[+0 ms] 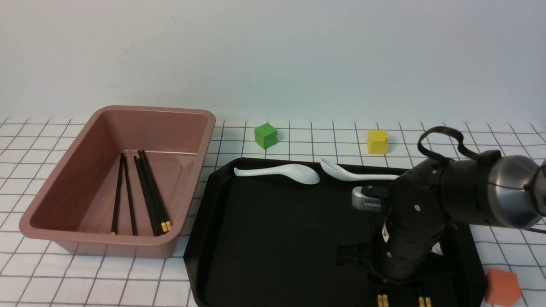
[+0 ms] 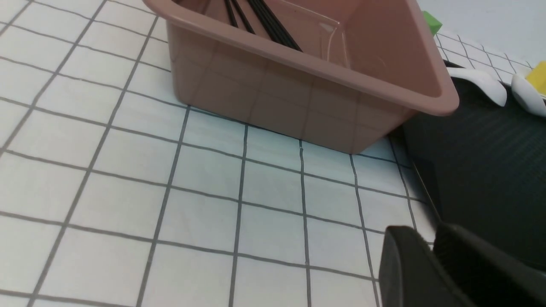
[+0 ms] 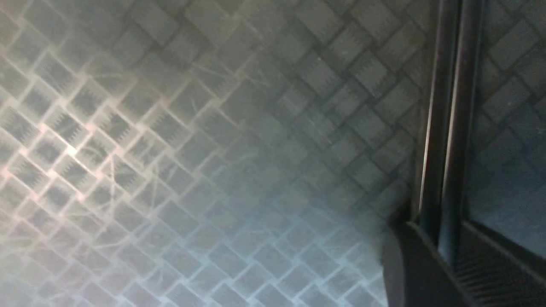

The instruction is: On white black tablecloth take chopsticks from black tray and put them in box.

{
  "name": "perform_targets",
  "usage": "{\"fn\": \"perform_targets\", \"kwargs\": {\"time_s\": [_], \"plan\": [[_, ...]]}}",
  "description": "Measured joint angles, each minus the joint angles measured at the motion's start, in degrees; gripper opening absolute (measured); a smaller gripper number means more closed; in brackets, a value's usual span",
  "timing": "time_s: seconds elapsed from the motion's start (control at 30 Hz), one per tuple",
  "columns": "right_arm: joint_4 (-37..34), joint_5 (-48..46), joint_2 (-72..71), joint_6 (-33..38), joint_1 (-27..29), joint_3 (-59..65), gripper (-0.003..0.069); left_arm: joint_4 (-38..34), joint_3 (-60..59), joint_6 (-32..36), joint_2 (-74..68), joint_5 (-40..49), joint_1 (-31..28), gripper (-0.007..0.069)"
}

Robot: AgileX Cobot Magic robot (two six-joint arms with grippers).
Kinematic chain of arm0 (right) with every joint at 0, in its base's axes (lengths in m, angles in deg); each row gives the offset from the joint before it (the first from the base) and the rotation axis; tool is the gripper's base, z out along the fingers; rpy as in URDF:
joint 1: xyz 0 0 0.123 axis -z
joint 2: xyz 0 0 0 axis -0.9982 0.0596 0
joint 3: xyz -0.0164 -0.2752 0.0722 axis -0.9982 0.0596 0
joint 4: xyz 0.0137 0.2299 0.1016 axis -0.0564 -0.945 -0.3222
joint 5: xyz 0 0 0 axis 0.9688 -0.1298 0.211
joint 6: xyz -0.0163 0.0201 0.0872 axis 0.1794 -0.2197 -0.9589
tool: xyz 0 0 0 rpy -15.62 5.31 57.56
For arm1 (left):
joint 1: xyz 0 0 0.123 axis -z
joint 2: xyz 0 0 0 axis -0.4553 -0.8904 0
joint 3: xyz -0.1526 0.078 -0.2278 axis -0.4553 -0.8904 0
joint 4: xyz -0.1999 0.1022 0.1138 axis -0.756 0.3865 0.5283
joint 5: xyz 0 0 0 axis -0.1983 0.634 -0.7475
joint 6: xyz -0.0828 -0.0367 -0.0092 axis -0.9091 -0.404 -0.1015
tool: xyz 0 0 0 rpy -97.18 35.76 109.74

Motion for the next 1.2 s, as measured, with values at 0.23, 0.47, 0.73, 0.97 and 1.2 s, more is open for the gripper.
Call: {"fn": "perform_targets", "kwargs": {"time_s": [0.23,0.47,0.73,0.97,1.2], "plan": [[-0.9,-9.2,-5.3,4.9,0.0,-4.0,0.0139,0.0,0.0,0.0,0.0,0.0,0.0,0.0117],[-10.9,-11.2,-11.4,11.8,-1.2,-13.2,0.0139,0.0,0.0,0.0,0.0,0.0,0.0,0.0125],[-32.4,10.0,-2.4,33.1,-11.8,-27.4,0.0139,0.0,0.0,0.0,0.0,0.0,0.0,0.0131],[-42.5,24.9,15.7,48.3,-16.5,-39.5,0.0139,0.0,0.0,0.0,0.0,0.0,0.0,0.0136],[-44.2,29.8,24.6,51.3,-16.5,-44.2,0.0217,0.0,0.0,0.0,0.0,0.0,0.0,0.0144]]}}
